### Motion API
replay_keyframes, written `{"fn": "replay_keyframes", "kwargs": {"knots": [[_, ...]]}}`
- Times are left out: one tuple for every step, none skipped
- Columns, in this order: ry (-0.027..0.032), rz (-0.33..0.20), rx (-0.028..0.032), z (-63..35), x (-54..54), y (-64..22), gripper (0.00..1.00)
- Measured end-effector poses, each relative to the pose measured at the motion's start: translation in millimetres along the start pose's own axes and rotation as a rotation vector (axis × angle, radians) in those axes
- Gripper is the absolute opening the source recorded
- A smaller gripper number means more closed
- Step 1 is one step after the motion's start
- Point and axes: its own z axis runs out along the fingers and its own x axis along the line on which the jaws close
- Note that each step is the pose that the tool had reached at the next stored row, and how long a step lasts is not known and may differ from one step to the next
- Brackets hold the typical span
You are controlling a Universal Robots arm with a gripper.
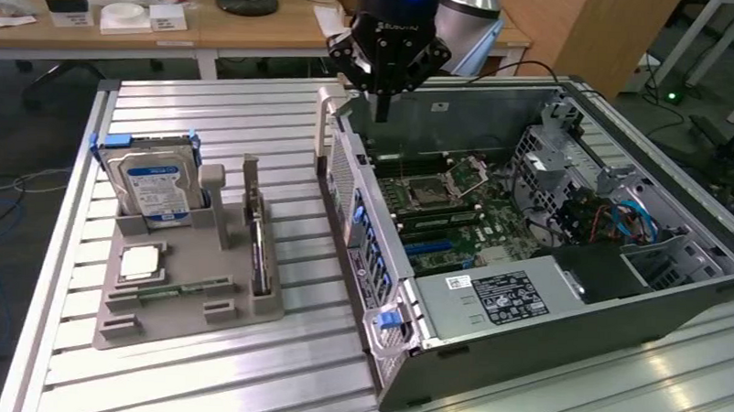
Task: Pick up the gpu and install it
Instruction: 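Reach for the gpu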
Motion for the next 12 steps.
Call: {"fn": "replay_keyframes", "kwargs": {"knots": [[0.0000, 0.000, -0.0001, 0.0, 1.7, -0.1, 0.11], [0.0000, 0.000, 0.0000, -0.1, 3.3, -0.2, 0.11], [0.0000, 0.000, -0.0001, -0.1, 5.2, -0.4, 0.11], [0.0000, 0.000, -0.0001, -0.1, 6.8, -0.5, 0.11], [0.0000, 0.000, 0.0000, -0.2, 8.4, -0.6, 0.11], [0.0000, 0.000, 0.0000, -0.3, 9.8, -0.7, 0.11], [0.0000, 0.000, 0.0000, -0.3, 11.2, -0.8, 0.11], [0.0000, 0.000, 0.0000, -0.3, 12.6, -0.9, 0.11], [0.0000, 0.000, 0.0000, -0.4, 13.9, -1.0, 0.11], [0.0000, 0.000, 0.0000, -0.4, 15.4, -1.1, 0.11], [0.0000, 0.000, 0.0000, -0.4, 16.9, -1.3, 0.11], [0.0000, 0.000, 0.0000, -0.5, 18.7, -1.4, 0.11]]}}
